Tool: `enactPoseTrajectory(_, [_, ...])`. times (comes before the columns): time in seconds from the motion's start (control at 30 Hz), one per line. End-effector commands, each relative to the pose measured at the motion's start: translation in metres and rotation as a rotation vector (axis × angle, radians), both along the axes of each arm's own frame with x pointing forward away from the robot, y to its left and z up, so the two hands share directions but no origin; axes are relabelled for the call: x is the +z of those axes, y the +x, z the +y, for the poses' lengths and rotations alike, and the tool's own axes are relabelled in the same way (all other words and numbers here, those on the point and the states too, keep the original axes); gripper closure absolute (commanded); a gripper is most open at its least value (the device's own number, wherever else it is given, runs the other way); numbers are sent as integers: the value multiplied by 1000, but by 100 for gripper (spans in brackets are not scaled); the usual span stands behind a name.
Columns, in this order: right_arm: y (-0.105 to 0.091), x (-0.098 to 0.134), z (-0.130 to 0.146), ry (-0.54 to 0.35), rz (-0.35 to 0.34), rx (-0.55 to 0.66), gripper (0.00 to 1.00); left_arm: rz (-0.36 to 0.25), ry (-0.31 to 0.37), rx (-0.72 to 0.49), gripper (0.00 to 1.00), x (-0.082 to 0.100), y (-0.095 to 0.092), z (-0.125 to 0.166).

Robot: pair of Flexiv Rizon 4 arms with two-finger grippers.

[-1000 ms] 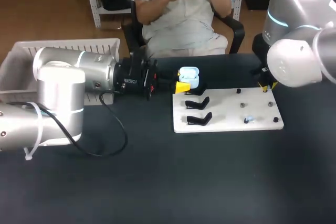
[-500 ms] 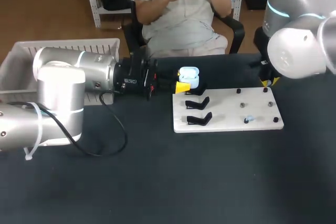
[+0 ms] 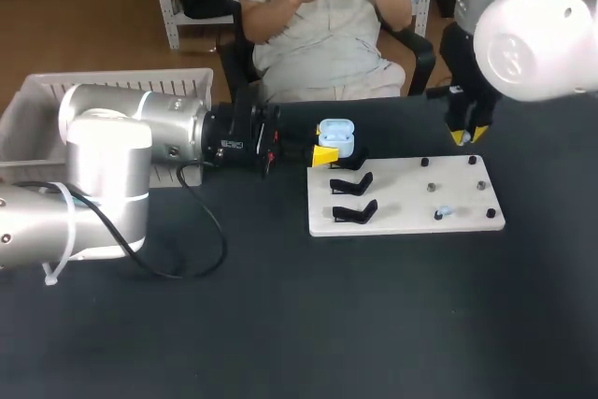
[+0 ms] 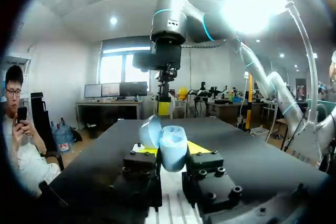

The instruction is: Pick up each earbud case from the left stands, insert the matching earbuds, close the lid, and place the case in the box.

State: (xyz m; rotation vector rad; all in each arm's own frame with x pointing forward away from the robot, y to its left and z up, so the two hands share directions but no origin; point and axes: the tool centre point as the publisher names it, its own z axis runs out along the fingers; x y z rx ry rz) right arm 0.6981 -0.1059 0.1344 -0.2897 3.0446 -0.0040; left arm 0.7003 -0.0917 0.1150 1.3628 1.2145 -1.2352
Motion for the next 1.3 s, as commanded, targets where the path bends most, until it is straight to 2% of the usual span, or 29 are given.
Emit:
enactPoseTrajectory(0.03, [-26, 24, 21, -14, -28, 14, 100, -3, -1, 5, 100, 0, -1, 0])
enactPoseTrajectory(0.2, [-41, 38, 54, -35, -44, 55, 100, -3, -1, 5, 100, 0, -1, 0])
enactPoseTrajectory(0.33, [-47, 44, 76, -11, -55, 67, 100, -3, -1, 5, 100, 0, -1, 0])
enactPoseTrajectory(0.63, [-46, 49, 122, 40, -68, 83, 100, -3, -1, 5, 100, 0, -1, 0])
enactPoseTrajectory(1.23, [-46, 50, 124, 39, -74, 86, 100, -3, -1, 5, 100, 0, -1, 0])
enactPoseTrajectory(1.3, [-38, 49, 124, 79, -75, -12, 100, -3, -1, 5, 100, 0, -1, 0])
